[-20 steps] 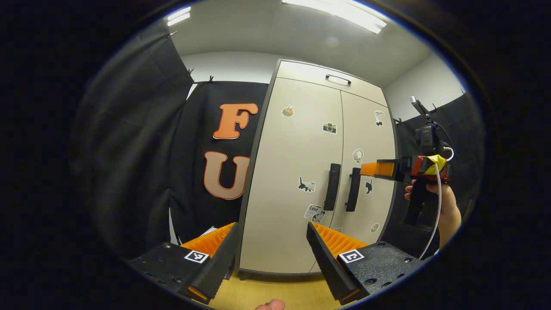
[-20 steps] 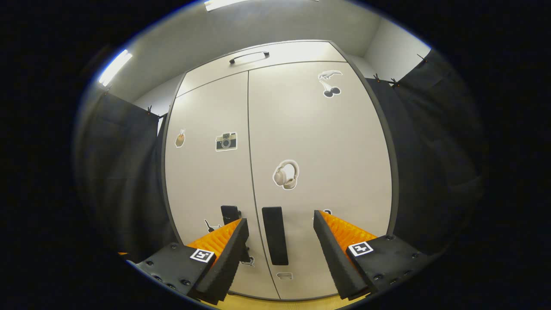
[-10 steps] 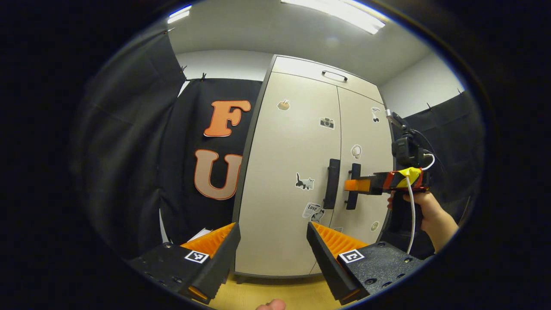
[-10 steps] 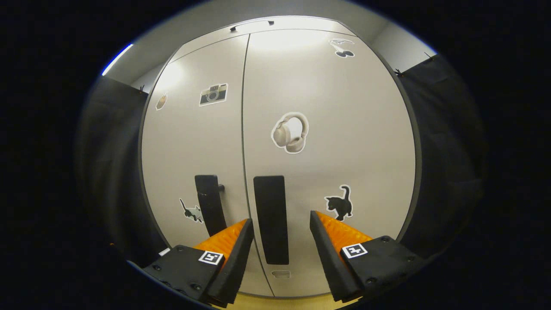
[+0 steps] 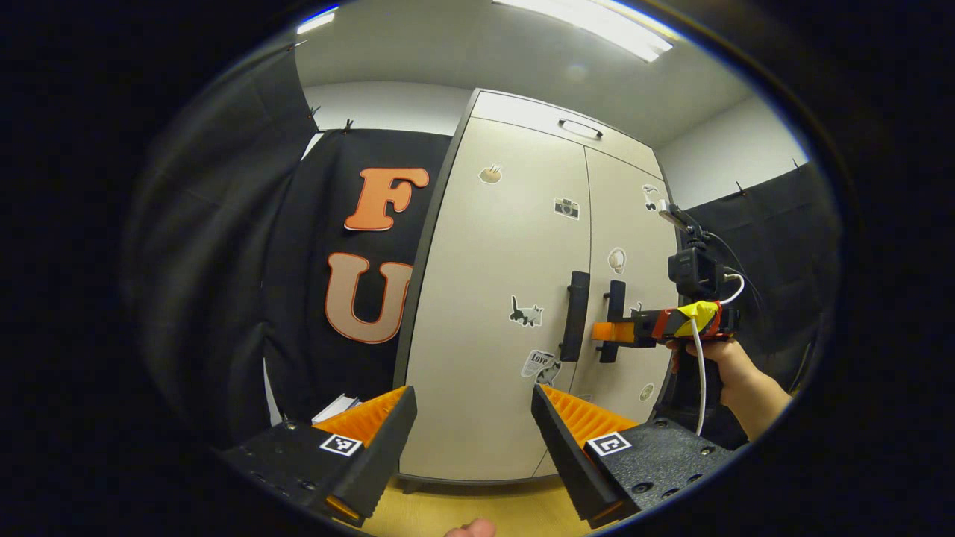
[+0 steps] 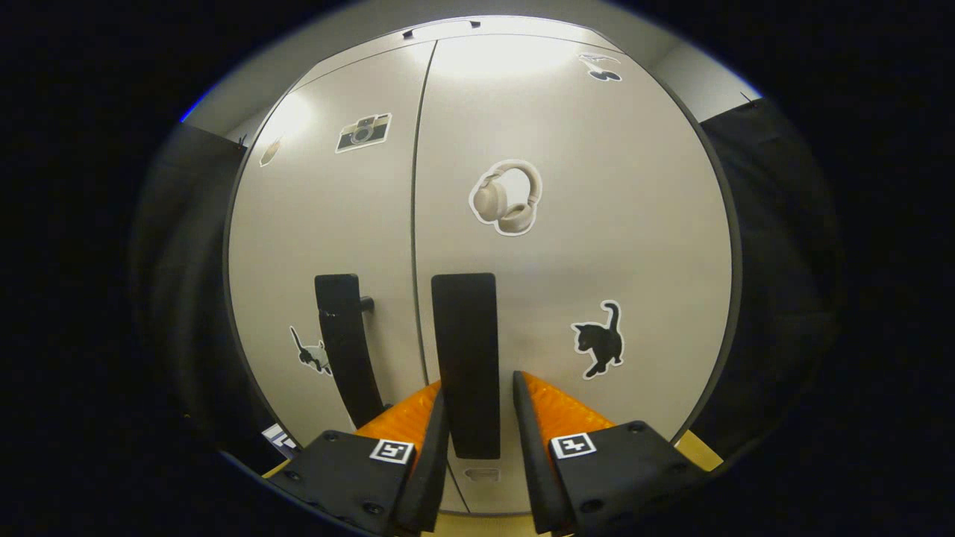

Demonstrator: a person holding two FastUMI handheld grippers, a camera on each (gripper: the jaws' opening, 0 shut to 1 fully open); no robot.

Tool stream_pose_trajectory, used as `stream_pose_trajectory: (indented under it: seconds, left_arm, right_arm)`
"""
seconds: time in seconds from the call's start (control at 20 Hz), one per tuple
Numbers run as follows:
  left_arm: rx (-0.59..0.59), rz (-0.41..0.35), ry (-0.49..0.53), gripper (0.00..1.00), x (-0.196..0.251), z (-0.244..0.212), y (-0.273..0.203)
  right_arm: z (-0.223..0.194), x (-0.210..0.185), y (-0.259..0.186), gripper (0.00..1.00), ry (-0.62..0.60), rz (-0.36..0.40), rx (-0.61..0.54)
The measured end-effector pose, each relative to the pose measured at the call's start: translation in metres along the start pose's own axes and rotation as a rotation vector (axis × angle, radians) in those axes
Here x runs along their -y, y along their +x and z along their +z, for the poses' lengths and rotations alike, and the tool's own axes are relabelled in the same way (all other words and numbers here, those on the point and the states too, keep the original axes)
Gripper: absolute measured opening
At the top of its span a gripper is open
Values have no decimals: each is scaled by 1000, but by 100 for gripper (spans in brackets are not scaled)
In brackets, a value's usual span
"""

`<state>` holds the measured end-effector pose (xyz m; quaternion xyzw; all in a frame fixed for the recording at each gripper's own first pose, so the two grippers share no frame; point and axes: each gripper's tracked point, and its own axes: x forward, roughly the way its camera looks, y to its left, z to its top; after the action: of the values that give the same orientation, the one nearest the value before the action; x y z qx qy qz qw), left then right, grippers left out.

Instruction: Open the right door of the double-door shoe cabinet with the right hand, and open the left door with the left hand.

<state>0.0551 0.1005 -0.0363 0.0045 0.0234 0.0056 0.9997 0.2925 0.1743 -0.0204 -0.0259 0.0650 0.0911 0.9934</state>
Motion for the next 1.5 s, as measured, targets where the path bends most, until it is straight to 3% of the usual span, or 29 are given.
stream_pose_trajectory:
  seconds: [0.05,0.1,0.2,0.35,0.55,1.3,1.5]
  left_arm:
    - [2,-5,-7,94,1,1,-1]
    - [4,-7,-13,94,2,3,-3]
    - [7,-10,-15,94,4,5,-6]
    - [6,-2,-1,97,6,8,-12]
    - [10,10,8,94,10,12,-22]
    - [39,1,21,94,62,25,-45]
    - [47,12,11,97,71,25,-48]
  right_arm:
    - [5,0,-3,48,-8,10,16]
    - [0,-1,-2,38,-20,27,9]
    - [0,-2,1,35,-23,32,14]
    - [-2,-2,-3,18,-7,30,9]
    - [-2,-2,-11,18,-9,64,-12]
    - [2,10,-87,18,-23,313,-66]
    - [4,21,-101,18,-38,332,-69]
